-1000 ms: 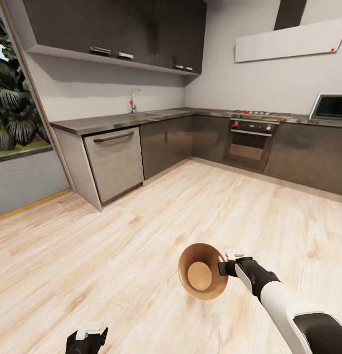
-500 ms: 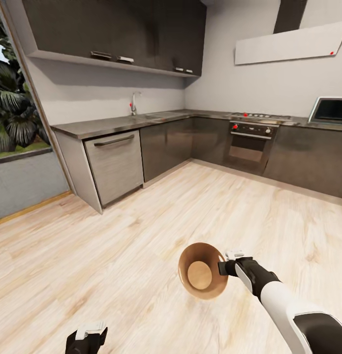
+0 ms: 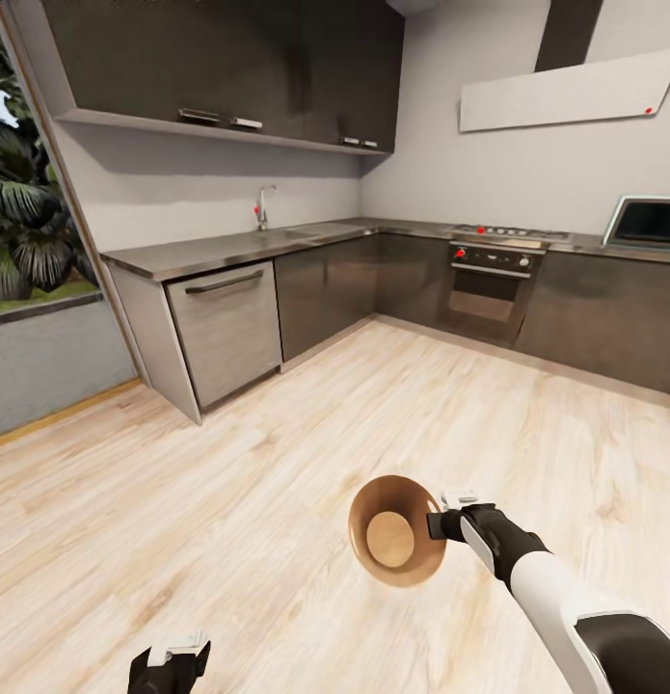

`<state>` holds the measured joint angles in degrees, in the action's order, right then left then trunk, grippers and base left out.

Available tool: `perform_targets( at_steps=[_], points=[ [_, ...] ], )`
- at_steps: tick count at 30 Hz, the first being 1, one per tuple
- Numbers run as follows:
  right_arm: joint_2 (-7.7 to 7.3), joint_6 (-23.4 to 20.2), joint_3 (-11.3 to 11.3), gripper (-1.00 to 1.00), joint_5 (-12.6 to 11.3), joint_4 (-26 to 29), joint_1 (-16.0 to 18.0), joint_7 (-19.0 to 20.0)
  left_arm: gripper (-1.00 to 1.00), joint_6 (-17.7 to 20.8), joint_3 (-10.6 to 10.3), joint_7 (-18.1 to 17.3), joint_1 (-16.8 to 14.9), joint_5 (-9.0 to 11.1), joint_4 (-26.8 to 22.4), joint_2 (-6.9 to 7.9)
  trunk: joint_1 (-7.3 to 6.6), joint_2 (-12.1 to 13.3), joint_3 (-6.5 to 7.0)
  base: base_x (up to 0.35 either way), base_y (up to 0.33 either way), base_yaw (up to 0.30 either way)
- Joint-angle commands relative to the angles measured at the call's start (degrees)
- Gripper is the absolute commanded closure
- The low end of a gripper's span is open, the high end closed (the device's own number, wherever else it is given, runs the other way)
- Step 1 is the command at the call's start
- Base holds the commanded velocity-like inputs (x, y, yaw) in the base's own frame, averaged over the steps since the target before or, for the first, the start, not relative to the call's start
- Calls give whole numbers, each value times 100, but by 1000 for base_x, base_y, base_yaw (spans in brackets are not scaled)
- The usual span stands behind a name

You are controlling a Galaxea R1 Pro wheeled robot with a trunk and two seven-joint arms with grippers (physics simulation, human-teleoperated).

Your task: Put the three can of soda from the living room inside the tash can in the kitchen.

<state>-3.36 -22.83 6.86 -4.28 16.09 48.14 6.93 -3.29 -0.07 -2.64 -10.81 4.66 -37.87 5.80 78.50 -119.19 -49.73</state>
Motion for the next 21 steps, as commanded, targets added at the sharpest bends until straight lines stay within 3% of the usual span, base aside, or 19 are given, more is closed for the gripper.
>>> perform_targets(
  at_steps=[1,21],
  points=[
    [1,-3,-36,100,-50,8,2,57,-100,-1,1,0,0,0,0,0,-23,41,19,0,0,0],
    [4,2,-28,100,-46,105,-14,426,-100,-3,6,-8,0,9,0,0,-462,843,378,0,0,0]
  ],
)
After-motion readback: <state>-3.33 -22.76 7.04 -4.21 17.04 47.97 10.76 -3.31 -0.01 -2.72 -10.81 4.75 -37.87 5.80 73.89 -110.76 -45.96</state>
